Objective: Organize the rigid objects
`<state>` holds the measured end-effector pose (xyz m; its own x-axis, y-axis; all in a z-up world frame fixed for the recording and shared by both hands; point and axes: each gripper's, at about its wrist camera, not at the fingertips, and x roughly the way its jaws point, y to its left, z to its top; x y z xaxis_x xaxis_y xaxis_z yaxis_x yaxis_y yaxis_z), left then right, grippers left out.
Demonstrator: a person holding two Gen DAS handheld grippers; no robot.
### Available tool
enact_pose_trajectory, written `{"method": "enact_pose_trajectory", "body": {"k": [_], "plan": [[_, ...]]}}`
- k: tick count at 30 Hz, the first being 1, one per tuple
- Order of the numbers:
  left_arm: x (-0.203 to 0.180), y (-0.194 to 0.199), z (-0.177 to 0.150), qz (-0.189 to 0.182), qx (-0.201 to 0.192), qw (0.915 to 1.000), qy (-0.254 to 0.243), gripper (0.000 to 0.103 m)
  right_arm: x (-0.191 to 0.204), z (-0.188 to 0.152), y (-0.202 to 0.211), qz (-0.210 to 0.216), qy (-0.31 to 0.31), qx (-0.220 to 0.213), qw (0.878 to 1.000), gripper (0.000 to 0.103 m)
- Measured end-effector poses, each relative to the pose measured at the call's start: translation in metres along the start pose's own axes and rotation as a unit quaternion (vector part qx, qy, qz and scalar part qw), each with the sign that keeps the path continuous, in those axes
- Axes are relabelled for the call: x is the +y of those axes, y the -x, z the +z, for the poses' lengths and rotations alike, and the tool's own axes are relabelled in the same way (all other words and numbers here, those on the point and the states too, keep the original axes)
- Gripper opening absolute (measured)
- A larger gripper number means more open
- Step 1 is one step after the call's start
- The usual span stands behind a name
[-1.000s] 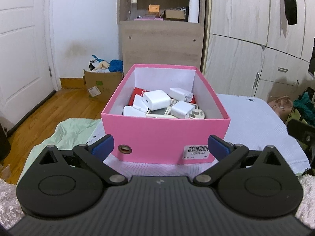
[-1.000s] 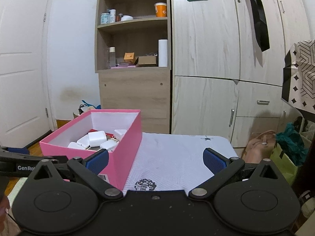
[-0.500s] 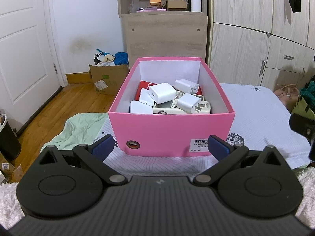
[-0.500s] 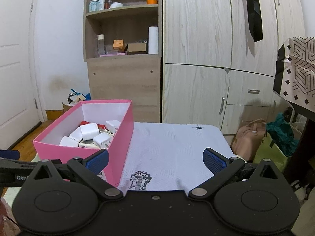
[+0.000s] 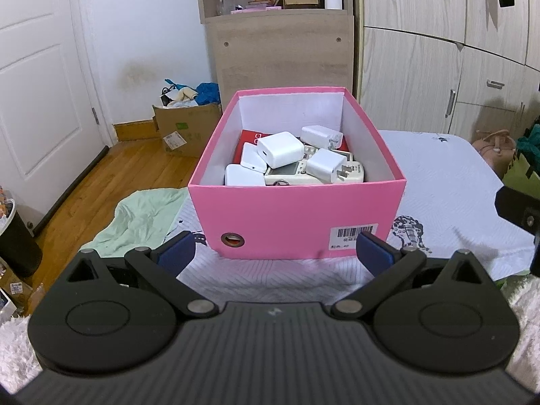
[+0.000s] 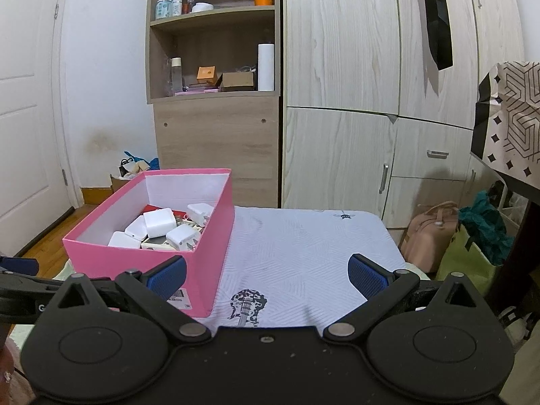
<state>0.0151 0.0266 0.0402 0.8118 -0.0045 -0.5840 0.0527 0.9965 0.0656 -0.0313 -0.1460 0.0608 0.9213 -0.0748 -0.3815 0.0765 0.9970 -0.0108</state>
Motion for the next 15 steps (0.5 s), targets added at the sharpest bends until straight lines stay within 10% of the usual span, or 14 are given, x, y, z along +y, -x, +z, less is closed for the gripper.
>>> {"method": "enact_pose_trajectory", "body": {"k": [15], "plan": [[0.0001,0.0016,0.0015,-0.005,0.005,1.0000,-0.004,0.103,0.0073,-0.0008,-0.0018,0.000,0.017,0.000,1.000,0.103]]}}
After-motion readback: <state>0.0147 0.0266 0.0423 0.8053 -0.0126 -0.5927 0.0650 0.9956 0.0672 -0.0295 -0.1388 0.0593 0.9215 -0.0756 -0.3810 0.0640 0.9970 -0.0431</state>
